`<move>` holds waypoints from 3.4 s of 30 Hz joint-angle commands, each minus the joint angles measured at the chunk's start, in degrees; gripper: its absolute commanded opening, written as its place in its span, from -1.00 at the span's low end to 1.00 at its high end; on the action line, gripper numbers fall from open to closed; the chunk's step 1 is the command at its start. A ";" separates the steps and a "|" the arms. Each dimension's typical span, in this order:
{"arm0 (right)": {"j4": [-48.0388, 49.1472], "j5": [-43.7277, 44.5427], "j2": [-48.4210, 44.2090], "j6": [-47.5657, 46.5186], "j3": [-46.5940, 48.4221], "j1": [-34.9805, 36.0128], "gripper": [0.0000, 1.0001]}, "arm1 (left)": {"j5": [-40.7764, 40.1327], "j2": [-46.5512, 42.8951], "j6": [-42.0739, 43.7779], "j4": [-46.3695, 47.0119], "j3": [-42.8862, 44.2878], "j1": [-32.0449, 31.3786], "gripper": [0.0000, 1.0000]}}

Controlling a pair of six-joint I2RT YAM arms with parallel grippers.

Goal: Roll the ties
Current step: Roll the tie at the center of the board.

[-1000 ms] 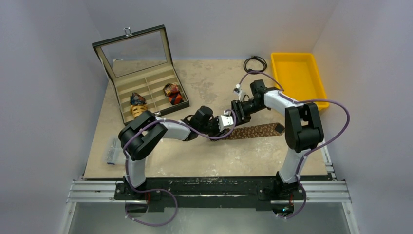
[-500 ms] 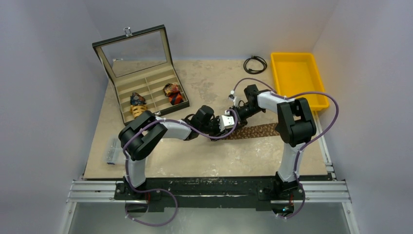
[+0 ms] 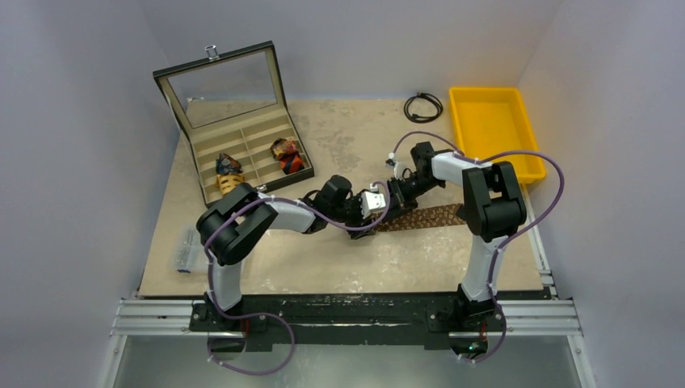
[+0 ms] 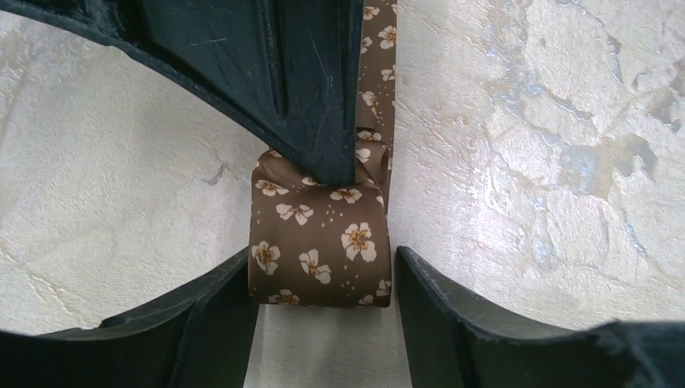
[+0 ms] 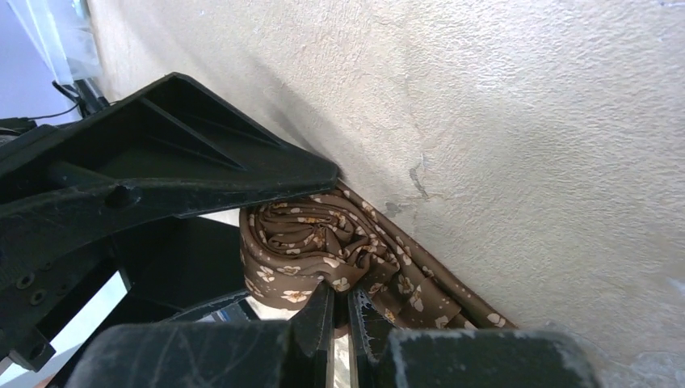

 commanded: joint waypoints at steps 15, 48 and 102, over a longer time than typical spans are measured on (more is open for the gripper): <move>3.44 19.33 2.98 -1.51 -1.49 -0.19 -1.00 | 5.54 9.11 -4.94 20.14 0.02 -0.79 0.16; 0.05 0.56 -3.55 -0.26 0.06 1.20 -0.52 | -4.86 4.40 0.16 -9.19 1.94 -2.18 -0.52; 2.41 -5.77 -5.96 1.92 -3.53 0.25 -0.06 | -7.03 5.36 -3.57 -7.29 3.04 -3.63 -0.48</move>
